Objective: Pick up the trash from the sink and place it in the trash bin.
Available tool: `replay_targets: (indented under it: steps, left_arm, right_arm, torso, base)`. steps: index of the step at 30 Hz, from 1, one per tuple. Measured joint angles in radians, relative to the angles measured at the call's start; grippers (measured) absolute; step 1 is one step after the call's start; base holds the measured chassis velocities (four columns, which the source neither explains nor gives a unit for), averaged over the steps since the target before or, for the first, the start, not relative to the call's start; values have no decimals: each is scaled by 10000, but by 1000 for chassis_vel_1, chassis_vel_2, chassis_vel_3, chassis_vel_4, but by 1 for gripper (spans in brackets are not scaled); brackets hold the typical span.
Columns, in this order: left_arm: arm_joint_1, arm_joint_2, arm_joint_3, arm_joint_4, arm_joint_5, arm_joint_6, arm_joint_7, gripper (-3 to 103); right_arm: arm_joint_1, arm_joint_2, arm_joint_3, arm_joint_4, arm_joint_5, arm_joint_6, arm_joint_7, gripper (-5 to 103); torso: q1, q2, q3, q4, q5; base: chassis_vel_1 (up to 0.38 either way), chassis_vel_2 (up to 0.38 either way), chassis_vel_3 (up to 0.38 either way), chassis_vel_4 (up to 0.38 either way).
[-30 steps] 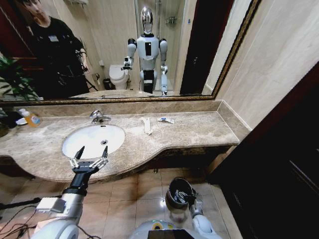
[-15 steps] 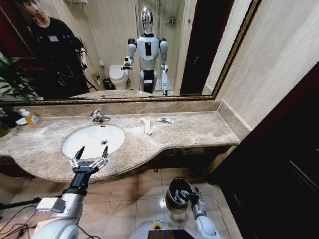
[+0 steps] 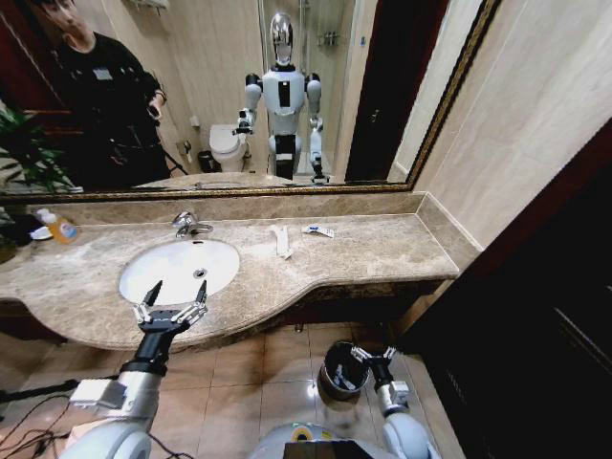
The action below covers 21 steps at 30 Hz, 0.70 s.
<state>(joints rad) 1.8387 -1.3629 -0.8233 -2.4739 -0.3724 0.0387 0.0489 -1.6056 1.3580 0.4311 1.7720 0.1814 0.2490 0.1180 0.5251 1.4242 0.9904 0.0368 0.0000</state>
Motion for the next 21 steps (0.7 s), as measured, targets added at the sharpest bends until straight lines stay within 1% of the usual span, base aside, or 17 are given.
replay_targets:
  steps: [3,6,8,9,10,13,14,16,17,19,21]
  left_arm:
    - [0,0,0,0,0,0,0,100]
    - [0,0,-1,0,0,0,0,100]
    - [0,0,0,0,0,0,0,100]
    - [1,0,-1,0,0,1,0,100]
    - [1,0,-1,0,0,1,0,100]
    - [0,1,-1,0,0,0,0,100]
    - [0,1,-1,0,0,0,0,100]
    - [0,0,-1,0,0,0,0,100]
    - [0,0,-1,0,0,0,0,100]
    - [0,0,0,0,0,0,0,100]
    - [0,0,-1,0,0,0,0,100]
  right_arm:
    - [35,-136,-12,1233,36,-497,-20,100]
    - [204,-168,-58,1632,24,-714,-123,100]
    - [554,-183,-252,2007,31,-1123,-224,100]
    - [736,-171,-340,2096,42,-1298,-249,100]
    - [736,-171,-340,2096,42,-1298,-249,100]
    - [1493,-238,-732,2145,117,-1809,-283,100]
    - [1493,-238,-732,2145,117,-1809,-283,100]
    - [2006,-416,-996,2132,379,-2193,-286,100]
    - [2006,-416,-996,2132,379,-2193,-286,100]
    - [2625,-699,-1329,2049,837,-2711,-276,100]
    - [3128,-860,-1541,1860,1068,-3045,-264,100]
  torso:
    - [0,0,0,0,0]
    - [0,0,0,0,0]
    - [0,0,0,0,0]
    - [0,0,0,1,-1]
    - [0,0,0,1,-1]
    - [0,0,1,1,1]
    - [0,0,1,1,1]
    - [0,0,1,1,0]
    - [0,0,1,1,0]
    - [0,0,1,0,0]
    - [0,0,1,1,-1]
  base:
    - [0,0,0,0]
    - [0,0,0,0]
    - [0,0,0,0]
    - [0,0,0,0]
    - [0,0,0,0]
    - [0,0,0,0]
    - [0,0,0,0]
    - [0,0,0,0]
    - [0,0,0,0]
    - [0,0,0,0]
    - [0,0,0,0]
